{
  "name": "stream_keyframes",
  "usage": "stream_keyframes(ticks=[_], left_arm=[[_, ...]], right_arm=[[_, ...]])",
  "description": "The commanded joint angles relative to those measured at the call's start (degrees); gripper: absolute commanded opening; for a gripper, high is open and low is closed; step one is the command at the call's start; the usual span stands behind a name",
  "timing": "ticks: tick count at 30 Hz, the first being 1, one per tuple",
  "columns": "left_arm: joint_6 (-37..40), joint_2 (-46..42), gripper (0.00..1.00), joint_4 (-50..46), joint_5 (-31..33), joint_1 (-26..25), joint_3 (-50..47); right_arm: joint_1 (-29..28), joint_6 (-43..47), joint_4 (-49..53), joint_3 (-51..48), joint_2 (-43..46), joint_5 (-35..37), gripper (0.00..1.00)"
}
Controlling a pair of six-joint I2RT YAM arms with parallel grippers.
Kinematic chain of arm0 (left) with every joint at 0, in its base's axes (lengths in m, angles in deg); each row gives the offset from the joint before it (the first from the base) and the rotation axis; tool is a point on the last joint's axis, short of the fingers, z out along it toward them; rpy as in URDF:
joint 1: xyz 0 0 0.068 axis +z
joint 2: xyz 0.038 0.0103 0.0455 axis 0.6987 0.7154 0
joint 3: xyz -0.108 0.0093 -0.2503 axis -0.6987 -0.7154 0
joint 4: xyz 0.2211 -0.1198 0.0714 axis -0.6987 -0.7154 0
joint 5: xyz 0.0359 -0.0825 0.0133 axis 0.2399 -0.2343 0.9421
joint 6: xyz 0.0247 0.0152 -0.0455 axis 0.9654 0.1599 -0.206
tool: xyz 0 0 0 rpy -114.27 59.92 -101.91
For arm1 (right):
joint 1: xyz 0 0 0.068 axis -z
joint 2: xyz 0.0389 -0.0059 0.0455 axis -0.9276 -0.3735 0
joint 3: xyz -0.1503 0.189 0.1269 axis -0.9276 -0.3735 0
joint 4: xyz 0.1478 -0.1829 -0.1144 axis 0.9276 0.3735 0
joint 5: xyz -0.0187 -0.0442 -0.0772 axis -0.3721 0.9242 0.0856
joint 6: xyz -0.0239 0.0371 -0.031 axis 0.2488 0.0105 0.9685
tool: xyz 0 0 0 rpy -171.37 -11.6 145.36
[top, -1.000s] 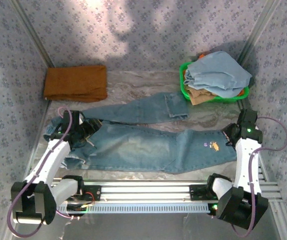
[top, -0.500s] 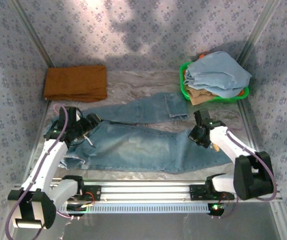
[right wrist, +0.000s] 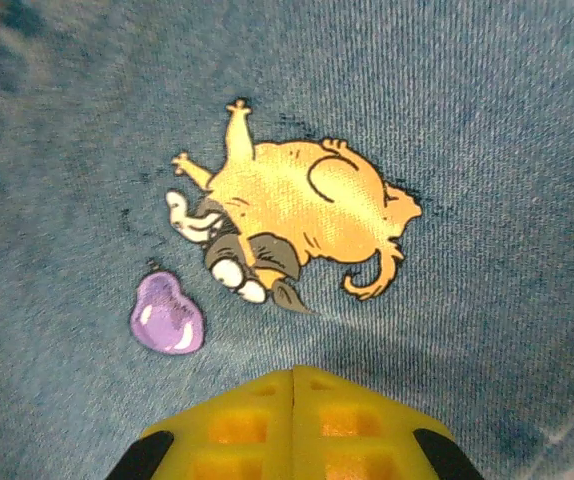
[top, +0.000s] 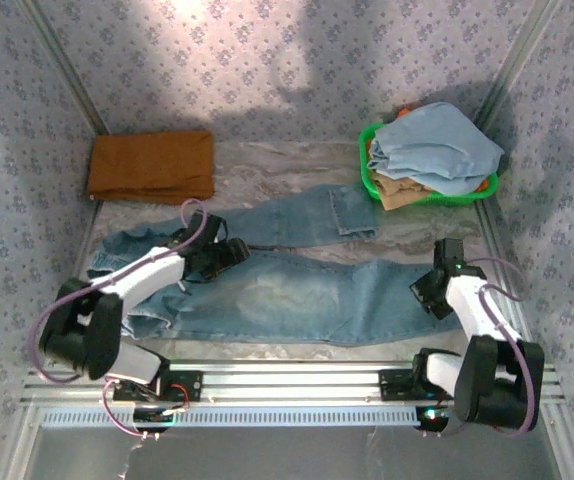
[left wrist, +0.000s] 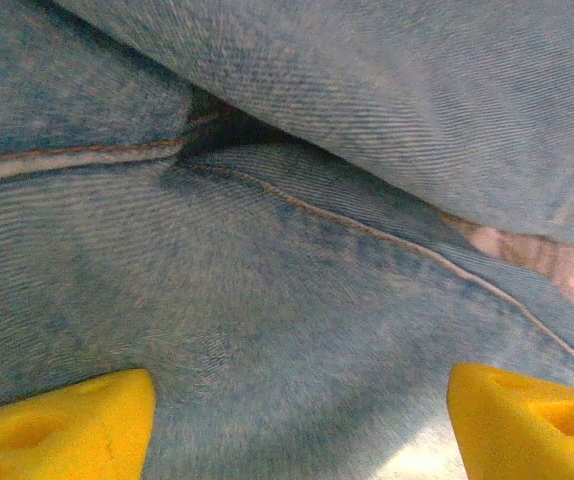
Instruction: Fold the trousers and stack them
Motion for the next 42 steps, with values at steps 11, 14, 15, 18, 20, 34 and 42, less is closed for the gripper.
stream_keyframes(ticks=[11,14,15,18,20,34,42], left_arm=[[-5.4,-4.7,0.73,2.6,8.0,0.8,-13.8],[-5.4,-9.6,0.73,-1.3,8.5,3.7,-16.8],[-5.2,-11.3,0.74,-2.3,8.3,5.1,-17.9],[-3.6,-15.0,0.74,-4.2,6.8,9.1,-19.5],[-2.5,-15.8,0.74,-5.5,6.4,10.4,-19.2],[6.0,-19.3,0.85,-17.4,3.4,14.3,-3.0],[7.9,-23.9,0.90,-22.7,3.1,18.0,1.1]], right_arm=[[-25.3,-1.8,-6.7,20.6,-22.1,4.4,0.00],[-23.8,-4.2,-8.7,15.8,-24.1,4.5,0.00],[-23.1,-4.6,-9.4,13.5,-23.6,4.6,0.00],[-21.4,-4.0,-9.9,7.5,-20.7,4.7,0.00],[-21.1,-4.4,-7.6,5.7,-17.8,5.6,0.00],[-37.2,19.4,4.3,41.7,-32.2,12.4,0.38],[-43.7,27.7,10.3,67.7,-58.1,20.9,0.56]])
